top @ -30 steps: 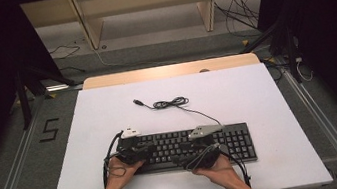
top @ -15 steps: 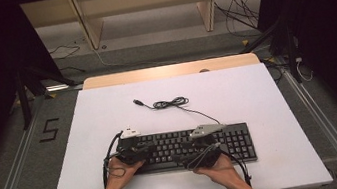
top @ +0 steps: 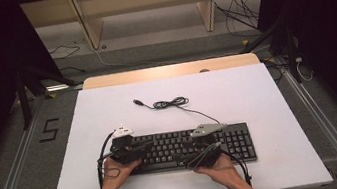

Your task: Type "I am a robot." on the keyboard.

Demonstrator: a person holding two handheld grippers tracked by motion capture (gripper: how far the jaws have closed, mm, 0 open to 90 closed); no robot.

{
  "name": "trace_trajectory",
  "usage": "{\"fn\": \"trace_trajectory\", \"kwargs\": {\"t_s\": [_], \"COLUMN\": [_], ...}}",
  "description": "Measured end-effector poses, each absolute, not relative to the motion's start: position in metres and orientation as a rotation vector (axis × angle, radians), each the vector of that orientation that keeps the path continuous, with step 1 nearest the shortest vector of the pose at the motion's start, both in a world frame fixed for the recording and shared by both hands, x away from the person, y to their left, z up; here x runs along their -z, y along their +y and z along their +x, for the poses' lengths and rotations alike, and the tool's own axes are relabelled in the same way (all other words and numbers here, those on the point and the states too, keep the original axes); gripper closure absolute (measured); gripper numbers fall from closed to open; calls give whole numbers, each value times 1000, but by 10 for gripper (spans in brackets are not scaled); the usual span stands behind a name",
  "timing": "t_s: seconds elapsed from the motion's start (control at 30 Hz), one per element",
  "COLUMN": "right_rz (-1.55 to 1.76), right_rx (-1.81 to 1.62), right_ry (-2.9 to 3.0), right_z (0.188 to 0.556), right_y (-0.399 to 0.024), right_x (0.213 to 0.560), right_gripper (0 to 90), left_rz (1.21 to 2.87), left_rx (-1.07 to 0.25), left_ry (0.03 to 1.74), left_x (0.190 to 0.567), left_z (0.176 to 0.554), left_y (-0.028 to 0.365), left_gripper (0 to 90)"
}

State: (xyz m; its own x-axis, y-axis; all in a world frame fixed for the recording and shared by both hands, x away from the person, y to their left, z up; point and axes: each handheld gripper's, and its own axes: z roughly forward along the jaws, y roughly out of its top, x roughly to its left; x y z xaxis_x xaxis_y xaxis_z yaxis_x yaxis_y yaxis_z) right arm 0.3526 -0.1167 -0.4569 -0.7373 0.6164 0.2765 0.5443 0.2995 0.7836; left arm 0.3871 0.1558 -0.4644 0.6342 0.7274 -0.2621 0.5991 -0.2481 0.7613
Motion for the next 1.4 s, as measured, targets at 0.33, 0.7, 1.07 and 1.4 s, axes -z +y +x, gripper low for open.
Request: {"fn": "trace_trajectory", "kwargs": {"t_s": [0.33, 0.7, 1.07, 1.4], "right_rz": [1110, 1119, 1124, 1123], "right_rx": [-1438, -1442, -1444, -1440], "right_ry": [2464, 2459, 2456, 2457], "right_z": [353, 354, 355, 355], "right_y": [-118, -120, -121, -122], "right_x": [457, 456, 455, 455], "right_gripper": [393, 389, 389, 389], "left_rz": [1892, 1851, 1816, 1793], "left_rx": [-150, -153, -161, -161], "left_ry": [1034, 999, 985, 991], "left_x": [458, 452, 452, 455], "left_z": [381, 368, 354, 342], "left_y": [167, 179, 188, 195], "left_gripper": [566, 392, 313, 284]}}
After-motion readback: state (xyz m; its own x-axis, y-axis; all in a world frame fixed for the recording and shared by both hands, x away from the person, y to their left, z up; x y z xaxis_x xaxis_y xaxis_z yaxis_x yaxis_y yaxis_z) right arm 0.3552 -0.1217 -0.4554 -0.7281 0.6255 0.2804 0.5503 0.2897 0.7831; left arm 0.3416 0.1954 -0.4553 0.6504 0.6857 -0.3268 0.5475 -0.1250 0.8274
